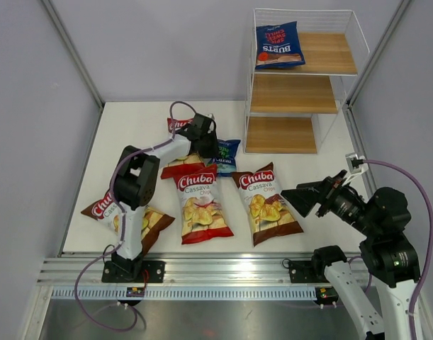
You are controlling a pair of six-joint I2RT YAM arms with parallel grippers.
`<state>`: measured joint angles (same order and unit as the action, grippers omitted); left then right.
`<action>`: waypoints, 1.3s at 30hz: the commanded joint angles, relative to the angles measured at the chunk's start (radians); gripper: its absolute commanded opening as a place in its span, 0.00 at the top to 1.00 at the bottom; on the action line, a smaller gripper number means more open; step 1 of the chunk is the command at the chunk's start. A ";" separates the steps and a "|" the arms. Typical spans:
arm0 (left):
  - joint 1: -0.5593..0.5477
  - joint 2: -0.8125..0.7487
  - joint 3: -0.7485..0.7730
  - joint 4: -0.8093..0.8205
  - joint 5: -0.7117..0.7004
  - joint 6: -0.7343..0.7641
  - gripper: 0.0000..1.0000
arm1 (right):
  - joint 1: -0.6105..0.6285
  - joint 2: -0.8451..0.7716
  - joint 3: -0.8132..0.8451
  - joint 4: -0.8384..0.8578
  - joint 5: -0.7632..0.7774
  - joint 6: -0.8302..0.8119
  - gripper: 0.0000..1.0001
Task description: Place and organize the chips bags onto the shelf
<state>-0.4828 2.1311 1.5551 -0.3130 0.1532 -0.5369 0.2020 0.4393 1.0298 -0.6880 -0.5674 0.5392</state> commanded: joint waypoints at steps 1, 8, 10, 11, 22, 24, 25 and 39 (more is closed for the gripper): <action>-0.017 -0.155 -0.062 0.092 0.005 -0.093 0.84 | -0.003 0.009 -0.045 0.059 -0.025 0.021 0.01; -0.020 -0.365 -0.211 0.215 -0.059 -0.228 0.91 | -0.001 0.038 -0.140 0.154 -0.069 0.048 0.01; -0.023 -0.440 -0.253 0.218 -0.116 -0.259 0.91 | -0.003 0.047 -0.181 0.200 -0.112 0.054 0.00; -0.023 -0.468 -0.271 0.216 -0.135 -0.271 0.92 | -0.001 0.061 -0.197 0.247 -0.141 0.059 0.01; -0.048 -0.968 -0.651 0.348 -0.314 -0.536 0.92 | 0.033 0.236 -0.525 1.072 -0.209 0.450 0.02; -0.062 -1.078 -0.697 0.374 -0.325 -0.581 0.92 | 0.121 0.282 -0.537 1.136 -0.178 0.429 0.02; -0.080 -1.111 -0.725 0.408 -0.333 -0.630 0.92 | 0.160 0.292 -0.534 1.140 -0.122 0.376 0.02; -0.379 -1.401 -1.003 0.727 -0.543 -0.910 0.92 | 0.660 0.446 -0.508 1.260 0.392 0.136 0.03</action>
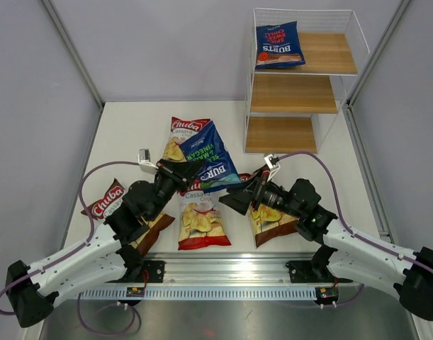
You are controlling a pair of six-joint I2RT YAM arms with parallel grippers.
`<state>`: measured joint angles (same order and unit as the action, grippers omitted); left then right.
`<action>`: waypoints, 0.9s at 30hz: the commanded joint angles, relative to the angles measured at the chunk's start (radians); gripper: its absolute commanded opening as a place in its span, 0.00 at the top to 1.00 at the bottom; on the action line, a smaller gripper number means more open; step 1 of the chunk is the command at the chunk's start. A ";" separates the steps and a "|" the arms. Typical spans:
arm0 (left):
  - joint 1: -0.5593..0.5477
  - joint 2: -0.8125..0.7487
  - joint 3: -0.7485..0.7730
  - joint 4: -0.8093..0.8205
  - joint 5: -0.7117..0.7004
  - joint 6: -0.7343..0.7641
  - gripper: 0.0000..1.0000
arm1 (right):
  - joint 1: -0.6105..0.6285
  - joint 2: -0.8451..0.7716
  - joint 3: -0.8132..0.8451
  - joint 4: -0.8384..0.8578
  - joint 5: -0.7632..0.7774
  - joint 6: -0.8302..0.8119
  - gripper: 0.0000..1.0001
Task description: Place and organize the chips bags onto the shelf
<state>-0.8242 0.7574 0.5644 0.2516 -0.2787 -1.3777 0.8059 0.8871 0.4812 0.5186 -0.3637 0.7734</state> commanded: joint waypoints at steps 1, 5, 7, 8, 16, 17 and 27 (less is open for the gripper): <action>-0.071 -0.030 -0.023 0.181 -0.135 -0.086 0.92 | 0.070 -0.005 0.034 0.075 0.242 -0.109 0.03; -0.159 -0.024 -0.034 0.216 -0.178 -0.103 0.93 | 0.150 -0.007 0.040 0.077 0.334 -0.184 0.03; -0.226 -0.013 -0.043 0.251 -0.223 -0.107 0.93 | 0.190 -0.008 0.050 0.072 0.409 -0.227 0.03; -0.251 -0.010 -0.050 0.264 -0.243 -0.107 0.93 | 0.196 -0.014 0.048 0.077 0.426 -0.235 0.04; -0.421 0.033 -0.044 0.285 -0.404 -0.098 0.93 | 0.200 -0.088 0.010 0.146 0.388 -0.241 0.16; -0.427 0.036 -0.044 0.284 -0.415 -0.096 0.93 | 0.200 -0.094 0.011 0.146 0.387 -0.241 0.16; -0.441 0.010 -0.021 0.223 -0.473 0.005 0.88 | 0.200 -0.178 0.013 0.074 0.399 -0.255 0.46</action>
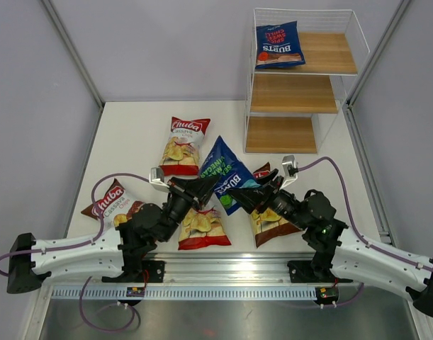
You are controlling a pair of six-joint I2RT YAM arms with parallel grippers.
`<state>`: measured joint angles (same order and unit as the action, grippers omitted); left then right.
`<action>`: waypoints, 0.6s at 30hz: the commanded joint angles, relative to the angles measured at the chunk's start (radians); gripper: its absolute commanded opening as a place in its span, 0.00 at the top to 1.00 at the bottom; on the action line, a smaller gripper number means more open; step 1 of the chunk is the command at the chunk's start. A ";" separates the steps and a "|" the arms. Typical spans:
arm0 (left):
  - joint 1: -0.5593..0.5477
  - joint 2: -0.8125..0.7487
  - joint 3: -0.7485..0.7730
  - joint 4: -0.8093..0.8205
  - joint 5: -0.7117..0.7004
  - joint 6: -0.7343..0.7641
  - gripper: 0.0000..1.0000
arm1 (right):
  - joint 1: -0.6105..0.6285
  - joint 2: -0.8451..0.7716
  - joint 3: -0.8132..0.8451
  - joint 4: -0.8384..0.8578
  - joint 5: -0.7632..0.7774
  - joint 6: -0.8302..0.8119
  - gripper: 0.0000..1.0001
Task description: Place and organize the chips bags onto the shelf
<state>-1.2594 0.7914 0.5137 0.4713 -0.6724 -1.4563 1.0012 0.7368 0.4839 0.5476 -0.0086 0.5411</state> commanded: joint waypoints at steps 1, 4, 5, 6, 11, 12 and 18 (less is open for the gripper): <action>-0.006 -0.026 0.043 -0.006 -0.078 0.096 0.87 | 0.005 -0.031 0.012 0.037 0.032 -0.023 0.53; -0.006 -0.026 0.054 0.004 -0.053 0.160 0.82 | 0.005 -0.034 0.025 0.023 0.013 -0.020 0.61; -0.006 -0.027 0.054 0.012 -0.047 0.172 0.80 | 0.005 -0.034 0.036 0.017 0.012 -0.023 0.65; -0.006 -0.030 0.052 0.039 -0.041 0.204 0.77 | 0.005 -0.034 0.042 0.011 -0.017 -0.021 0.68; -0.006 -0.070 0.007 0.101 -0.032 0.284 0.11 | 0.004 -0.079 0.081 -0.061 -0.135 -0.030 0.73; -0.006 -0.080 -0.001 0.128 -0.012 0.324 0.05 | 0.004 -0.094 0.082 -0.070 -0.164 -0.033 0.74; -0.006 -0.081 -0.035 0.262 0.167 0.425 0.01 | 0.004 -0.232 0.096 -0.167 -0.208 -0.061 0.76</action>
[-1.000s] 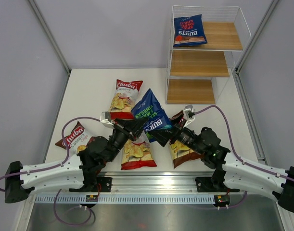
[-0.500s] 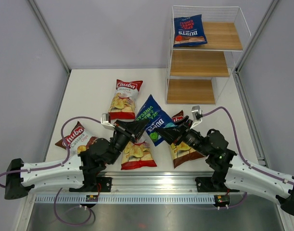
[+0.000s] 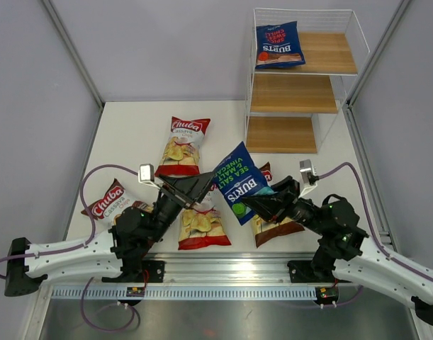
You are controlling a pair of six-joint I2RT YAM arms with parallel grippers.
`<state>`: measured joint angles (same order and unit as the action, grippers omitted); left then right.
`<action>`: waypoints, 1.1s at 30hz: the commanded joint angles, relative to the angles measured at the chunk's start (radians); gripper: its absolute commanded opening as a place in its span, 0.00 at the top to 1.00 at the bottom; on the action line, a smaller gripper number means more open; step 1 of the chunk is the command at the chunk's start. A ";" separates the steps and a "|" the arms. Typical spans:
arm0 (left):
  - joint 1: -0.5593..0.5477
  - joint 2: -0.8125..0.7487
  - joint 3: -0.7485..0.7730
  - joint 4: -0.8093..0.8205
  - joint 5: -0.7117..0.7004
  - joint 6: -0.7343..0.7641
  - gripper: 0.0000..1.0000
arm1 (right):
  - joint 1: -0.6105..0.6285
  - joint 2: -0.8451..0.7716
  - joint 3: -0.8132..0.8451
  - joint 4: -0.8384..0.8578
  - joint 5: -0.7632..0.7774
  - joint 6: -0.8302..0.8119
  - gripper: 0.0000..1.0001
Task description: Place and organize the chips bags onto the shelf
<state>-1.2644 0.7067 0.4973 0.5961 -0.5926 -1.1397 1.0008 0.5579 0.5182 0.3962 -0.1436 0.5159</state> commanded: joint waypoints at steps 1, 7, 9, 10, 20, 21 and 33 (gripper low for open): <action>-0.003 0.016 -0.022 0.158 0.114 0.110 0.01 | 0.005 -0.078 0.066 -0.020 -0.085 -0.037 0.76; -0.042 0.125 -0.006 0.344 0.209 0.156 0.01 | 0.005 -0.113 0.105 -0.028 -0.182 -0.028 0.77; -0.067 0.158 0.006 0.414 0.205 0.185 0.01 | 0.005 -0.113 0.106 -0.023 -0.200 -0.016 0.77; -0.073 0.166 0.009 0.433 0.197 0.193 0.01 | 0.005 -0.113 0.106 -0.022 -0.205 -0.011 0.77; -0.101 0.160 -0.009 0.558 0.146 0.267 0.15 | 0.004 -0.113 0.062 -0.023 -0.235 0.033 0.77; -0.101 0.152 -0.011 0.553 0.154 0.274 0.18 | 0.005 -0.115 0.063 -0.039 -0.235 0.032 0.77; -0.102 -0.013 -0.036 0.447 0.249 0.460 0.69 | 0.005 -0.125 0.121 -0.201 -0.240 0.098 0.77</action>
<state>-1.3605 0.7280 0.4400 1.0317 -0.3855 -0.7837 1.0012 0.4427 0.5858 0.2558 -0.3775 0.5934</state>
